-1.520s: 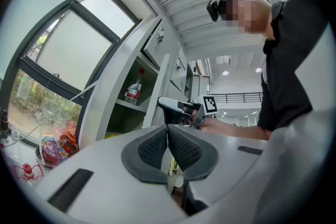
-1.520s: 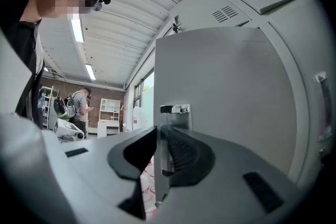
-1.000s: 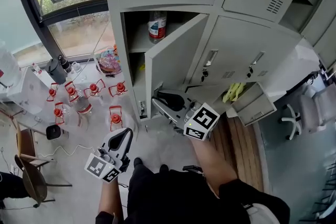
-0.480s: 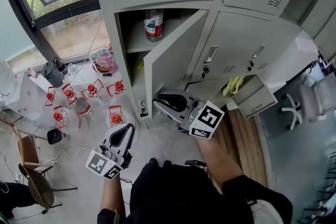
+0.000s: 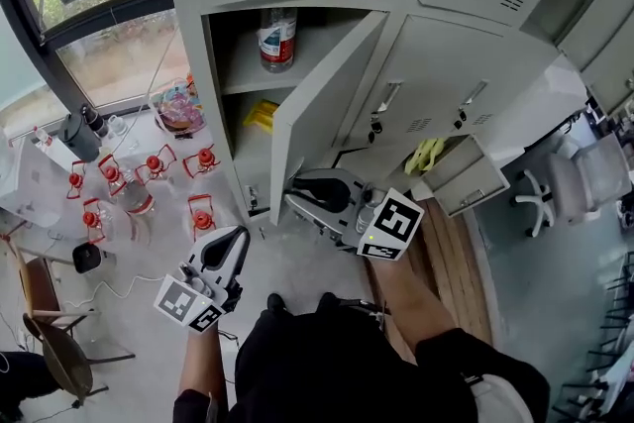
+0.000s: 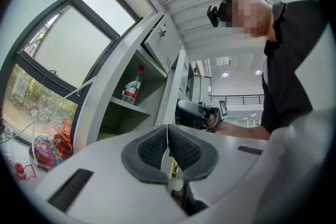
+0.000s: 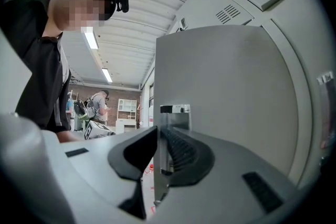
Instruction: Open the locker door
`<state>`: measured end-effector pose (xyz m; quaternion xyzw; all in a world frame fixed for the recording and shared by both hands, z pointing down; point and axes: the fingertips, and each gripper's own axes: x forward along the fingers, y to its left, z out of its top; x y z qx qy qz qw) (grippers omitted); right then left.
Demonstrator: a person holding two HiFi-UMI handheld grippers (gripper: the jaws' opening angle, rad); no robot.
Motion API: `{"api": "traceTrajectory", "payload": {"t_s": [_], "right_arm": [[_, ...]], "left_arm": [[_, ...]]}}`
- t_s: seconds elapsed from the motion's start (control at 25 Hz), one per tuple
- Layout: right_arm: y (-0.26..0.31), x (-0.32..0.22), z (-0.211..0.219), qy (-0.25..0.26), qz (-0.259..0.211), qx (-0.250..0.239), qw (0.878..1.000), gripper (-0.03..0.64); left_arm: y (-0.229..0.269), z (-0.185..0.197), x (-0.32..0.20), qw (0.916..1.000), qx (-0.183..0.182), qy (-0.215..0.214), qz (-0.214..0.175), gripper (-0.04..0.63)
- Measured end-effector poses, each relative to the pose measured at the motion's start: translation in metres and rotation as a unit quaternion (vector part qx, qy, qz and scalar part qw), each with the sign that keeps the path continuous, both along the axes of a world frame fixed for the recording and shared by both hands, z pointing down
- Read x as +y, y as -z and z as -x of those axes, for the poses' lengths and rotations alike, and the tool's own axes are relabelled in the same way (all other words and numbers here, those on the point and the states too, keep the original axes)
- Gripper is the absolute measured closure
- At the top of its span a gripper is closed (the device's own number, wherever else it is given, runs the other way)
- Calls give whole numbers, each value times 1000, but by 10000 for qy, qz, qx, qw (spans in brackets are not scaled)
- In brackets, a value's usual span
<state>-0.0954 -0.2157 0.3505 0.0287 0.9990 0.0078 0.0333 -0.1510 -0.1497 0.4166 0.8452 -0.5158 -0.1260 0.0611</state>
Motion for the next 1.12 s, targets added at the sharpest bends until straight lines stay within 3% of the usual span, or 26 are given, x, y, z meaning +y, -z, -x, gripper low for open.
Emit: {"api": "traceTrajectory", "payload": {"t_s": [0.4,1.12], "right_arm": [[-1,7,-43,643,80,-60,9979,544],[-3,2,-114,1793,85,-35,9837,541]], "left_arm": [[10,-33,-5,9986,-30,531,-32,577],[16,-102,-3,9931,-166,1157,-93,577]]}}
